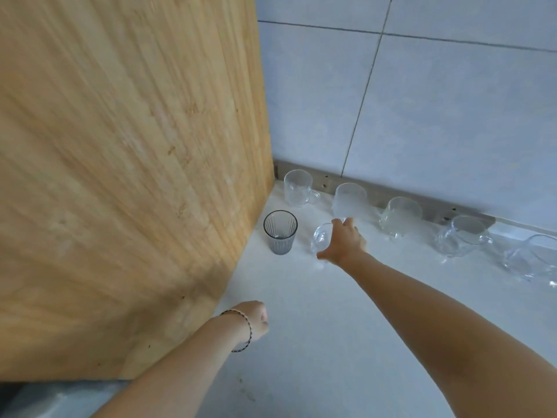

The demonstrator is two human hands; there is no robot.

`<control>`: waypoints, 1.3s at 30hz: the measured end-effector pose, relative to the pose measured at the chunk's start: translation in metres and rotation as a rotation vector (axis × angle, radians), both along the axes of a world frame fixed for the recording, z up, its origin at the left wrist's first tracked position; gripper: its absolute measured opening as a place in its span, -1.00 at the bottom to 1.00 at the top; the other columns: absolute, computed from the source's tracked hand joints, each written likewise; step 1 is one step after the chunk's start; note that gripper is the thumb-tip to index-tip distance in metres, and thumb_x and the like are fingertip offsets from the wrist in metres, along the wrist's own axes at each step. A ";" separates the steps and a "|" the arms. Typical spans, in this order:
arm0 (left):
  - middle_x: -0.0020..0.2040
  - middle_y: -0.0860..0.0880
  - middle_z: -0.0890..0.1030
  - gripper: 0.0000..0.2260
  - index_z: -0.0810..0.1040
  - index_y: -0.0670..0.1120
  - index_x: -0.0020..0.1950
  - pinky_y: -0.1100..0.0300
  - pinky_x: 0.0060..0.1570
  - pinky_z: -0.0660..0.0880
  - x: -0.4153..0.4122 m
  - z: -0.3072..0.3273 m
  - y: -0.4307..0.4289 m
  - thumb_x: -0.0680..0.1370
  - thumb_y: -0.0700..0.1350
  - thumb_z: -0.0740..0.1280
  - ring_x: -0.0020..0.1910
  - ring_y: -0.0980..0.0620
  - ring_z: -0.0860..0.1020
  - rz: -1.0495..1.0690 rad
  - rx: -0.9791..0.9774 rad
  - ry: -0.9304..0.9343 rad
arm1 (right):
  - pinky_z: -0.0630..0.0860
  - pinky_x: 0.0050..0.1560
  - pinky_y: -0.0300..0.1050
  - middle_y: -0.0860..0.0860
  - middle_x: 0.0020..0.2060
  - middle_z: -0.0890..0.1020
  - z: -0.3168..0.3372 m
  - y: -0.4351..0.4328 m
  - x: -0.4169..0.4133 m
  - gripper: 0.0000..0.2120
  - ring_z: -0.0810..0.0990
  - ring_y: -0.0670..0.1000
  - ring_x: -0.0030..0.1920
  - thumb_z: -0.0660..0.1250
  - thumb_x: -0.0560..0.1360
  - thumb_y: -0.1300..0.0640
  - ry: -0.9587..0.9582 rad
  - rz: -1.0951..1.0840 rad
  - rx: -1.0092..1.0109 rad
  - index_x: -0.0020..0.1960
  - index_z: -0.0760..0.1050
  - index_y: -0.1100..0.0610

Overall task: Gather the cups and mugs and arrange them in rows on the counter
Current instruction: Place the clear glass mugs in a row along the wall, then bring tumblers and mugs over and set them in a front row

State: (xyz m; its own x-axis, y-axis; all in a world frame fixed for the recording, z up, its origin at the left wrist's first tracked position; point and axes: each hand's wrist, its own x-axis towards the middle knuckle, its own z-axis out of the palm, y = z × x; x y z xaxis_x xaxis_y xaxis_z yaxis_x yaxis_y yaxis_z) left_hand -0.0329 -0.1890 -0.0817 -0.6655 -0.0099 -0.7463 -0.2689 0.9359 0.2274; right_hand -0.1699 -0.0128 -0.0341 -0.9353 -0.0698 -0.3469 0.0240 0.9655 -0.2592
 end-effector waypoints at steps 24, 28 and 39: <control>-0.21 0.03 0.32 -0.73 0.21 0.04 -0.39 0.29 -0.38 0.12 -0.032 0.013 0.249 0.50 -0.16 0.12 -0.14 0.02 0.27 -0.585 0.045 0.043 | 0.39 0.29 -0.08 0.02 0.32 0.47 0.008 0.339 0.202 -0.57 0.43 0.05 0.33 0.27 0.51 0.00 -0.425 -0.468 -0.001 0.35 0.38 0.07; -0.08 0.03 0.43 -0.89 0.36 0.02 -0.16 0.23 -0.01 0.38 -0.015 0.022 0.342 0.54 -0.14 0.12 -0.07 0.02 0.40 -0.698 0.056 0.065 | 0.39 0.25 -0.15 0.03 0.29 0.49 0.024 0.435 0.247 -0.61 0.44 0.04 0.32 0.26 0.53 0.03 -0.333 -0.582 -0.007 0.33 0.40 0.09; 0.25 -0.05 0.55 -0.78 0.52 -0.07 0.13 0.32 0.03 0.35 0.052 0.036 0.523 0.57 -0.15 0.12 0.17 -0.01 0.51 -0.634 0.013 0.073 | 0.23 0.38 0.04 0.10 0.38 0.30 0.043 0.657 0.320 -0.39 0.27 0.15 0.39 0.35 0.45 -0.07 -0.243 -0.578 0.233 0.43 0.26 0.04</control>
State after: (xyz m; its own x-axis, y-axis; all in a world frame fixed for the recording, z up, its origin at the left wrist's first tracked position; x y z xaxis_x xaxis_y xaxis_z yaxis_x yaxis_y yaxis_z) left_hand 0.0190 0.3336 -0.0453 -0.5881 0.4111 -0.6965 0.3526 0.9054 0.2367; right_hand 0.1505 0.6446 0.0089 -0.6929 0.5214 -0.4980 0.5858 0.8098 0.0326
